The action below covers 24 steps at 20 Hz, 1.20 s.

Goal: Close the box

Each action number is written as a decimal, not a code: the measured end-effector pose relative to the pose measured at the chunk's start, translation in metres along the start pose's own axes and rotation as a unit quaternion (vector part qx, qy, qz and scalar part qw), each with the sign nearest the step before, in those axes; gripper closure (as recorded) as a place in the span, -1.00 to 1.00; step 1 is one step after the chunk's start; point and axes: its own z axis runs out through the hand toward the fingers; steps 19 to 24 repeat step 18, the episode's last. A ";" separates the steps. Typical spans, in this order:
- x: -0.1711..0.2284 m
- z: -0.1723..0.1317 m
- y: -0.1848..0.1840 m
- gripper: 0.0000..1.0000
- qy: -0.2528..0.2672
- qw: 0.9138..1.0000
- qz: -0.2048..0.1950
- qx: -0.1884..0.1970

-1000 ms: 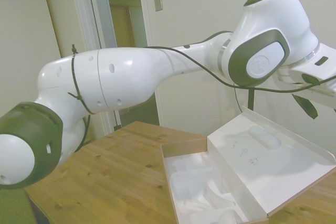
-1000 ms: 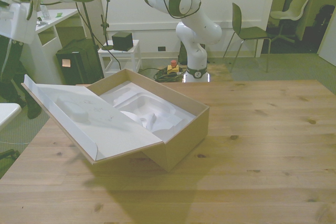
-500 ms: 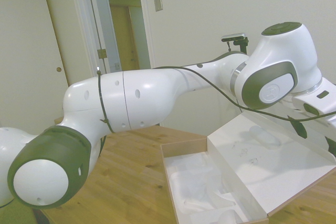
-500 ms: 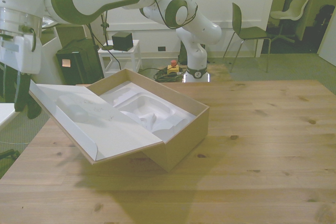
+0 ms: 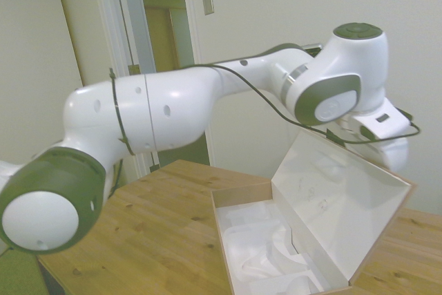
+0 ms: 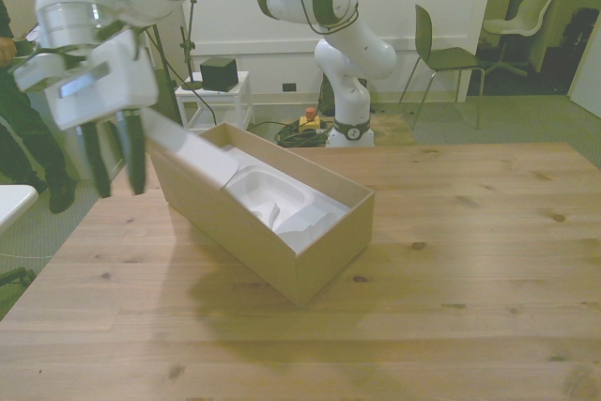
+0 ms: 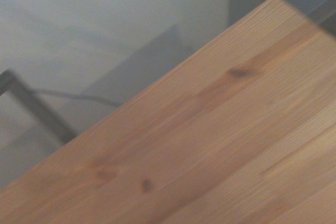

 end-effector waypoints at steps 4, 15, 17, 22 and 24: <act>-0.082 0.025 -0.016 -1.00 -0.082 0.994 -0.063 -0.042; -0.229 0.036 -0.010 -1.00 -0.044 0.985 -0.151 -0.073; -0.252 0.034 0.002 -1.00 -0.037 0.984 -0.156 -0.075; -0.263 0.034 0.009 -1.00 -0.033 0.984 -0.157 -0.076; -0.263 0.034 0.009 -1.00 -0.033 0.984 -0.157 -0.076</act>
